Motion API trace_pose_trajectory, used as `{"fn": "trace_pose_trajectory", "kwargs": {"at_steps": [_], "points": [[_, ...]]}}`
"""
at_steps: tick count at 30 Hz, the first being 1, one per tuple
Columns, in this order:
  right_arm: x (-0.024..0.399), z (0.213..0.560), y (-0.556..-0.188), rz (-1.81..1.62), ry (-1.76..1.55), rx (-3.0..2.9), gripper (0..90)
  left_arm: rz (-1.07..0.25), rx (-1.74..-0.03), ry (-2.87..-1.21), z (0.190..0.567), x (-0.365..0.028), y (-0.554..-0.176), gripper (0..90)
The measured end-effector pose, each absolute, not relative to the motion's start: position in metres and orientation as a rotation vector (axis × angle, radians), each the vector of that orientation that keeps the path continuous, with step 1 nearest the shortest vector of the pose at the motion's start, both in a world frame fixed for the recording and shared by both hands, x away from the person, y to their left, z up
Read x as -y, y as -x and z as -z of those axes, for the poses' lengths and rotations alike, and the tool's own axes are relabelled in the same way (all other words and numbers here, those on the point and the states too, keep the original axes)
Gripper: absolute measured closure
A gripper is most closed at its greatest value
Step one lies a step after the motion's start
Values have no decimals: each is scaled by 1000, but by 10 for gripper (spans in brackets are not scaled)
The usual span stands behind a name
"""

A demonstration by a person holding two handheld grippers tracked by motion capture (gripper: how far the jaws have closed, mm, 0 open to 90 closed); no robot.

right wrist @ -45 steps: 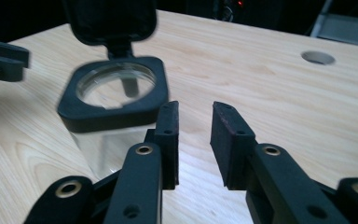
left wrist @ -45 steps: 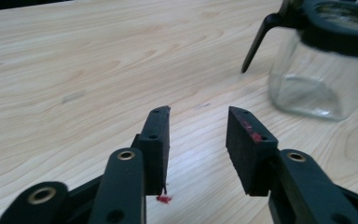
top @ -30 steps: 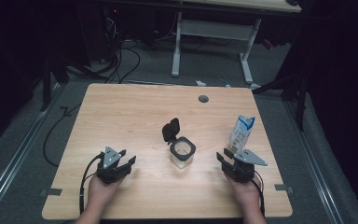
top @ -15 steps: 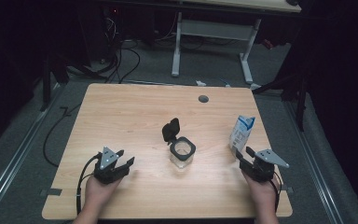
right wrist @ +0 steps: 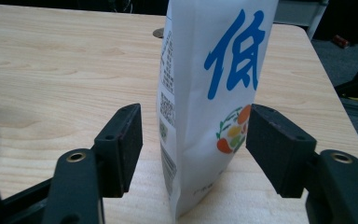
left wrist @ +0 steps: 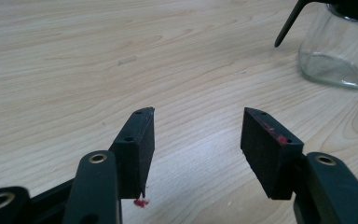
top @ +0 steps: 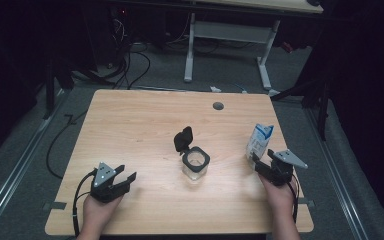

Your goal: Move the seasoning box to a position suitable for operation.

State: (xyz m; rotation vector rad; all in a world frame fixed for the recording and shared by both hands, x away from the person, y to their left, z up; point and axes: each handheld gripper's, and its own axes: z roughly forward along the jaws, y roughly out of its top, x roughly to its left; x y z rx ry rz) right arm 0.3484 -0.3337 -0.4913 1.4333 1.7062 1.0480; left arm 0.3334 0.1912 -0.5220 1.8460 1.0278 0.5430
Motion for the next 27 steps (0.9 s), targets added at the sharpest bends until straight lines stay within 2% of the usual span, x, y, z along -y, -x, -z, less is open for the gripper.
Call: {"fn": "trace_pose_trajectory", "kwargs": {"at_steps": [11,17,20,27], "points": [[324,498,-369,-957,-1447,-1655,374,-578,-1042,-1825,521,-202,-323,449],[326,498,-371,-979,-1463,-1658,479,-586,-1048,-1827,522,-205,-320,450],[328,496,-369,-996,-1458,-1647,599,-582,-1049,-1824,522,-206,-320,449],[327,495,-365,-988,-1426,-1651,685,-580,-1032,-1838,523,-202,-321,449]]}}
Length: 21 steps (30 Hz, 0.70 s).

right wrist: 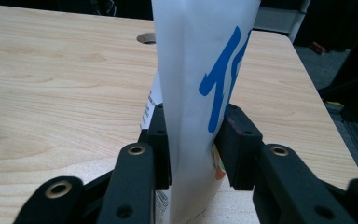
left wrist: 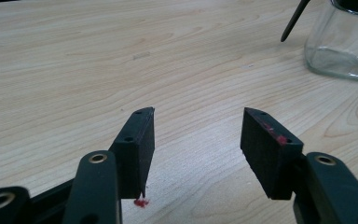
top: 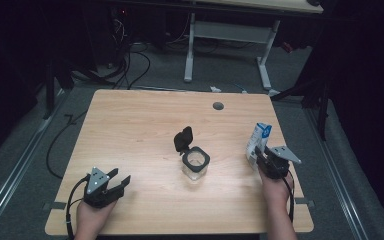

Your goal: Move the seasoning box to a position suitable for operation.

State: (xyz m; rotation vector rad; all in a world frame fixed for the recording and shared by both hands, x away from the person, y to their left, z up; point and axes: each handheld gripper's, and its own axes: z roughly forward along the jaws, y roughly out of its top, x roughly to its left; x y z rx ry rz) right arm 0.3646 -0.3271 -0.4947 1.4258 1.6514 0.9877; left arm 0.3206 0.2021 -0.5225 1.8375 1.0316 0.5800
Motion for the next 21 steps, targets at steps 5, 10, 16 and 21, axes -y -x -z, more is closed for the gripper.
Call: {"fn": "trace_pose_trajectory", "kwargs": {"at_steps": [5,10,16,21], "points": [[329,493,-361,-1002,-1430,-1637,607,-573,-1019,-1835,522,-200,-323,450],[327,489,-352,-998,-1413,-1624,585,-565,-997,-1837,520,-194,-326,449],[318,489,-347,-955,-1387,-1617,606,-565,-986,-1846,520,-191,-327,448],[317,493,-354,-921,-1395,-1621,629,-567,-1009,-1833,521,-197,-325,448]]}}
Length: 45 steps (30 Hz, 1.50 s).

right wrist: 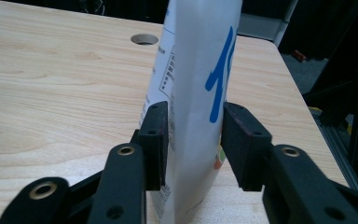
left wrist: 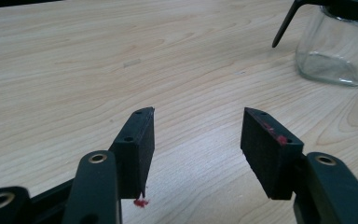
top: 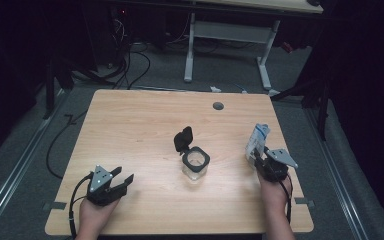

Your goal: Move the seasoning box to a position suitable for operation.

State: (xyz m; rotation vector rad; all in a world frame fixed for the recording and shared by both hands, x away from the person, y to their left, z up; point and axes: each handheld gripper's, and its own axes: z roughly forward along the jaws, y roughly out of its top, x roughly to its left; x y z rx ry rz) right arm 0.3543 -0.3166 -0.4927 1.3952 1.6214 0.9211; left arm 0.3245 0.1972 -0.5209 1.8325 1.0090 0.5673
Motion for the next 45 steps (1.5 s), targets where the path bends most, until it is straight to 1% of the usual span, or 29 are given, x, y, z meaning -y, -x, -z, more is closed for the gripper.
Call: {"fn": "trace_pose_trajectory", "kwargs": {"at_steps": [5,8,11,16,32,37,45], "points": [[323,494,-359,-943,-1407,-1624,697,-574,-1026,-1825,521,-203,-321,448],[329,492,-359,-972,-1411,-1612,792,-575,-1031,-1823,522,-204,-320,448],[335,492,-359,-1010,-1420,-1616,828,-573,-1032,-1824,522,-205,-320,449],[336,492,-357,-1025,-1391,-1645,859,-562,-1029,-1825,522,-204,-320,448],[335,484,-348,-1101,-1308,-1744,892,-502,-1008,-1783,520,-204,-324,445],[336,477,-336,-1155,-1280,-1772,893,-468,-979,-1770,518,-196,-329,441],[335,472,-323,-1188,-1268,-1798,894,-491,-932,-1793,516,-183,-335,414]]}}
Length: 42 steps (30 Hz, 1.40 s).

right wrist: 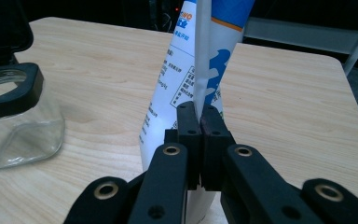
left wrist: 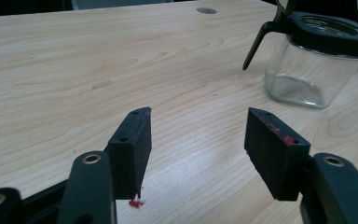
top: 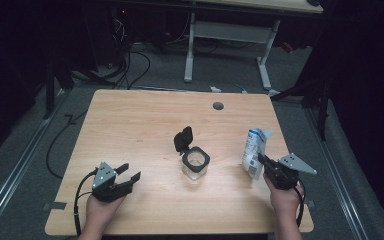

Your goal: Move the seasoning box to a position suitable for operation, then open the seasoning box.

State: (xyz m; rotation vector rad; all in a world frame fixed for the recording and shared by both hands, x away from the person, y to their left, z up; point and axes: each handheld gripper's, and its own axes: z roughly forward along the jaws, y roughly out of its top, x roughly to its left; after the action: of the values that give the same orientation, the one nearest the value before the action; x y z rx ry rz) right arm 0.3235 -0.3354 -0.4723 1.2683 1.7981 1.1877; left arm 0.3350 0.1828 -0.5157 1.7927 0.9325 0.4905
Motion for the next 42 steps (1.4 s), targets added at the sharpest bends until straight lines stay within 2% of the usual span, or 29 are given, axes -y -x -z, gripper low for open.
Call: {"fn": "trace_pose_trajectory", "kwargs": {"at_steps": [10,15,42], "points": [[321,468,-318,-1153,-1297,-1855,893,-559,-938,-1814,516,-180,-342,365],[314,462,-315,-1131,-1308,-1871,894,-553,-933,-1813,517,-179,-345,347],[304,442,-322,-1047,-1318,-2069,894,-535,-878,-1795,517,-171,-344,347]]}}
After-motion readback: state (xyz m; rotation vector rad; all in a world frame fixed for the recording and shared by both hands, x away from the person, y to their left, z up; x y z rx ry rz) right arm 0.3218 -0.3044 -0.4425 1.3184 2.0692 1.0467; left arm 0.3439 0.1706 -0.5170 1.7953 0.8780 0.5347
